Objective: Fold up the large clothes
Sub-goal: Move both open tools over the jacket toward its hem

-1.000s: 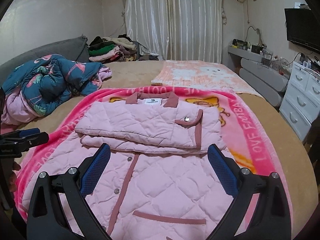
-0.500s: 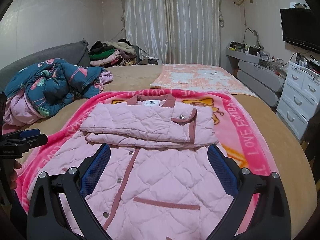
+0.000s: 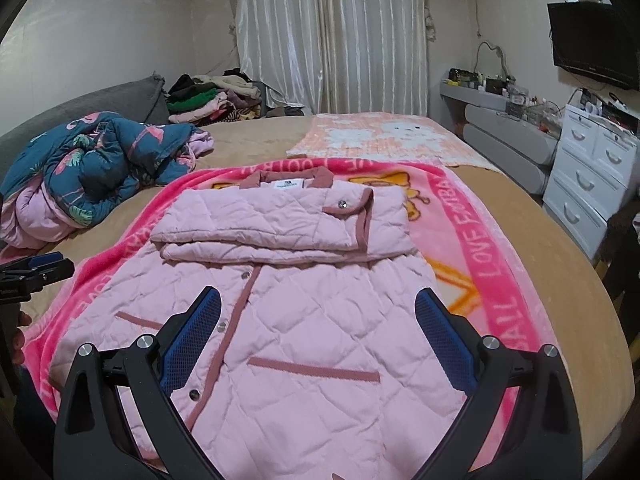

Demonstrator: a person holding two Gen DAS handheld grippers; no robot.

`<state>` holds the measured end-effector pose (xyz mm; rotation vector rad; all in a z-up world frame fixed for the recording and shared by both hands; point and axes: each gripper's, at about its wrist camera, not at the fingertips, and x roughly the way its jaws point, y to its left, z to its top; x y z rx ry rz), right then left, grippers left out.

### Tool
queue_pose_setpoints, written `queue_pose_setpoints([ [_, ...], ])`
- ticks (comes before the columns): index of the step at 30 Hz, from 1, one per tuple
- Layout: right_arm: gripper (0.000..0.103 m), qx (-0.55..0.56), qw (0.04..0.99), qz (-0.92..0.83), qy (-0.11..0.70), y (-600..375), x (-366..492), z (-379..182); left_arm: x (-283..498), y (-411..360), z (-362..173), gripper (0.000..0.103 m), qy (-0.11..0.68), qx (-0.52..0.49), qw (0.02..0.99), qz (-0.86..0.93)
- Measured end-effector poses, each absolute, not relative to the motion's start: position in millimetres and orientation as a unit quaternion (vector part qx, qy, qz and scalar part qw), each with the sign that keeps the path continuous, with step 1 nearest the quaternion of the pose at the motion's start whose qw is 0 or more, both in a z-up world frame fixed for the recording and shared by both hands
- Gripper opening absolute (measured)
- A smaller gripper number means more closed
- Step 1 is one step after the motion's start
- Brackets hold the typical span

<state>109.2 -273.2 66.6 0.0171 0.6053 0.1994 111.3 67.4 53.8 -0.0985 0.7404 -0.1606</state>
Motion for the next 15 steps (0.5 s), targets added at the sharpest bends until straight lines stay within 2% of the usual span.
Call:
queue_pose_setpoints([
  [15,0.097,0.014,0.945,0.09,0.316,-283,98,44,93,86,26,0.094,0.37,-0.033,0.927,-0.046],
])
